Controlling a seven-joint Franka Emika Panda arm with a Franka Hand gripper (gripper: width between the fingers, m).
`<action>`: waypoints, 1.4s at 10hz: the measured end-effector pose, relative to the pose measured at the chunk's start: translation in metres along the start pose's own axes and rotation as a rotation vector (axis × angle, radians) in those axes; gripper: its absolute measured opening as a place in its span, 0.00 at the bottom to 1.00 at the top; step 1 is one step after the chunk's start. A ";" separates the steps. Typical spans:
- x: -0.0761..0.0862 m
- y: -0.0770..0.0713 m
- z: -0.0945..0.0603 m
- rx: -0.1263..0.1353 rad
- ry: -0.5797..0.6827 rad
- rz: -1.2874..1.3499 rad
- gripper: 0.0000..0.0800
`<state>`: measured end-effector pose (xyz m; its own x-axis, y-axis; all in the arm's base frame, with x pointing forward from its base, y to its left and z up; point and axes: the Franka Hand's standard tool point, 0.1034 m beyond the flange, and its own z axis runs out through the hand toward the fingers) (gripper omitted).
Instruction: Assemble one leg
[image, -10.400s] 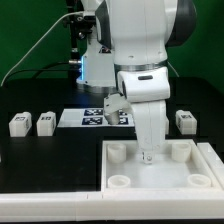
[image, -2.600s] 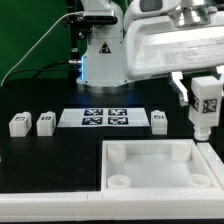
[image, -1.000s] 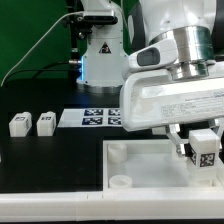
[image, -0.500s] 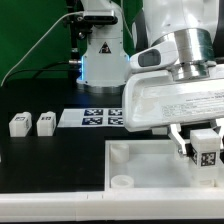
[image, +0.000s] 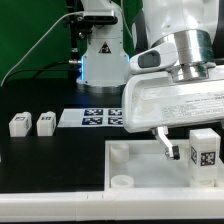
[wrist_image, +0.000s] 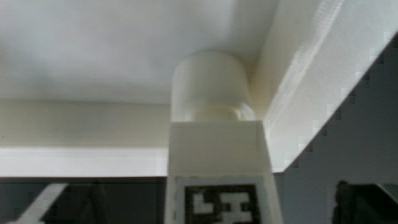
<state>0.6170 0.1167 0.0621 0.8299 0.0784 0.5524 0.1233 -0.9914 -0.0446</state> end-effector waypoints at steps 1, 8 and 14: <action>0.000 0.000 0.000 0.000 0.000 0.000 0.81; 0.024 0.001 -0.029 0.012 -0.081 0.004 0.81; 0.019 0.000 -0.017 0.070 -0.664 0.018 0.81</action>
Offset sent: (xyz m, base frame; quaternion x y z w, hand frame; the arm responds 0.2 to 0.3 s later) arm 0.0000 0.0000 0.0000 0.0000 0.0000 0.0000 1.0000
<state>0.6234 0.1163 0.0869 0.9882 0.1319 -0.0778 0.1225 -0.9858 -0.1150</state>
